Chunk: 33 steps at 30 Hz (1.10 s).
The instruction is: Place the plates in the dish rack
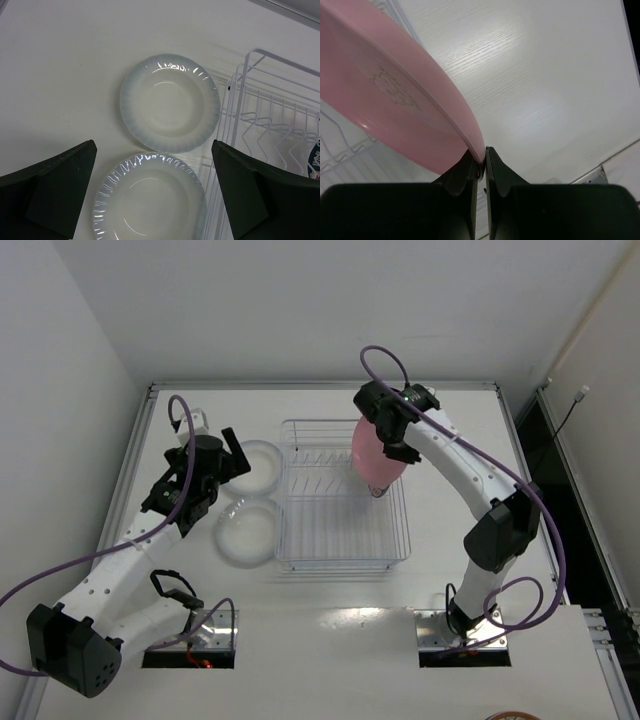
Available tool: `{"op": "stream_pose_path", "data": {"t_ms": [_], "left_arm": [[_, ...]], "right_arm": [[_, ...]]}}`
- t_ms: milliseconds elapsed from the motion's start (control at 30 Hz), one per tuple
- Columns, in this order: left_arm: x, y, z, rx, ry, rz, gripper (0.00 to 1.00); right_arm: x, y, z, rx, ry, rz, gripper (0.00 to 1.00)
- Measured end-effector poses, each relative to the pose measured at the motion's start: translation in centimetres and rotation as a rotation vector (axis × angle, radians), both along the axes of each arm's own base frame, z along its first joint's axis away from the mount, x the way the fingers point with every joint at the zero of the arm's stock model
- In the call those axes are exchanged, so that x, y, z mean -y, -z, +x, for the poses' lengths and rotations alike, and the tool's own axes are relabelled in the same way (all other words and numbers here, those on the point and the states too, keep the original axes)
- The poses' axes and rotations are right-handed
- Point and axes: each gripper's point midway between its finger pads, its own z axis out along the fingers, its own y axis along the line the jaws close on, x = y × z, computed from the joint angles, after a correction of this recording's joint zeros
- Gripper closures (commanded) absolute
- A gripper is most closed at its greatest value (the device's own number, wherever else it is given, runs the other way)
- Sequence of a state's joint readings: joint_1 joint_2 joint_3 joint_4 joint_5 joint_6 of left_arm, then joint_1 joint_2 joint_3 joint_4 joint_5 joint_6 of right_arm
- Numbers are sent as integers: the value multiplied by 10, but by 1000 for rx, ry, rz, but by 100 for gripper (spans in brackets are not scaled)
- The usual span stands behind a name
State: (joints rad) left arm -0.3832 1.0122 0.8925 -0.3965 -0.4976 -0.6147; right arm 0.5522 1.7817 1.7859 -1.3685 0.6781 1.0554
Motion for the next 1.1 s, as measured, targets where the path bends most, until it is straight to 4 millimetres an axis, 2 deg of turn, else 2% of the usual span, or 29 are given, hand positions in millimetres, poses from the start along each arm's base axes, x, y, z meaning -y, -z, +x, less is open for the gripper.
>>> {"op": "stream_pose_path", "data": {"t_ms": [233,433,567,800,1000,1100], "left_arm": [[3,2,-2,-10,10,4,0],[9,7,-2,-19,48,-5,0],[26,12,0,-17,150,-16,0],[71,18,11,-15,382,-72,0],[94,45,17,-85,493,-86,0],[100,60,19,-128,523,-83,0]], "right_arm": [[2,3,3,8,-2,-40,100],[-3,17,17,16,0,-79,100],[-7,8,25,34,-18,-68,100],[-5,-13,33,59,-57,-100,100],[-3,-15,32,49,-82,-124,100],[-4,-26,34,61,-106,-140,100]]}}
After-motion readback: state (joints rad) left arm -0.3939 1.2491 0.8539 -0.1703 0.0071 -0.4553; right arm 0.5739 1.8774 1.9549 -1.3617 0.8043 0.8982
